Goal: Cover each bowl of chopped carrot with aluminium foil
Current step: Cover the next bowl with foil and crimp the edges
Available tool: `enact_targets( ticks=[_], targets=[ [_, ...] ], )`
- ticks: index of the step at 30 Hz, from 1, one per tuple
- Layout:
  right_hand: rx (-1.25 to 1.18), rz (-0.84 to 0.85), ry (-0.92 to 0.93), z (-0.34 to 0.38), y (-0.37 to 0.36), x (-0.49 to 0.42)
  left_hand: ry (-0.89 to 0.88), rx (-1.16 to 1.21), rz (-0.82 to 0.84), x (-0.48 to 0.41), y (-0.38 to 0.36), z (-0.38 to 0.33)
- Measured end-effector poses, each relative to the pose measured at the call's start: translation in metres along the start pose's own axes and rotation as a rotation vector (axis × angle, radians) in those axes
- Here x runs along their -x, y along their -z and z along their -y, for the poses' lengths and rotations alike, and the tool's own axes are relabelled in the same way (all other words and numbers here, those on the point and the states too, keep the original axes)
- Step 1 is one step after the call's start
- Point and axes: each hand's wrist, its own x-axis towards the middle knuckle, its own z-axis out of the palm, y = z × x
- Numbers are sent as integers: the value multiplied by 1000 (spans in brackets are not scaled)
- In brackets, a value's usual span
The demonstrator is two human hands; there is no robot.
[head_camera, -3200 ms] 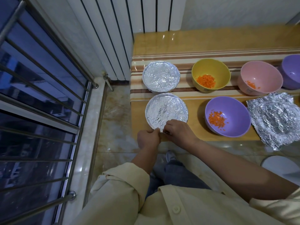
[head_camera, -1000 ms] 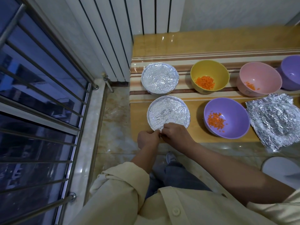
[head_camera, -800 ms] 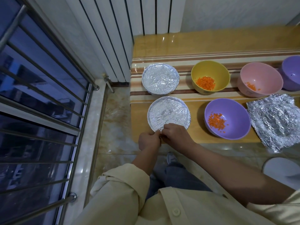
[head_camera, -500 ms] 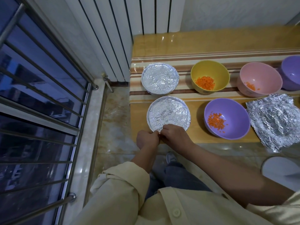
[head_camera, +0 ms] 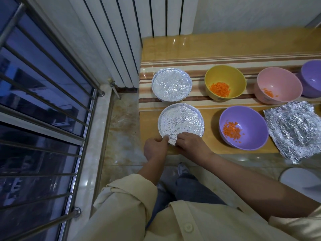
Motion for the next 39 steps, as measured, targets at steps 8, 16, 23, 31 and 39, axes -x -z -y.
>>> enact_targets(
  ticks=[8, 16, 23, 31, 39],
  targets=[
    [-36, -9, 9, 4, 1, -3, 74, 88, 101, 12, -14, -2],
    [-31, -10, -11, 5, -3, 0, 12, 11, 154, 14, -10, -6],
    [-60, -29, -45, 4, -1, -1, -49, -60, 151, 11, -12, -5],
    [-83, -4, -58, 6, 0, -2, -66, -93, 146, 9, -8, -3],
    [-62, -10, -37, 0, 5, 7, -88, -176, 108, -1, 5, -8]
  ],
)
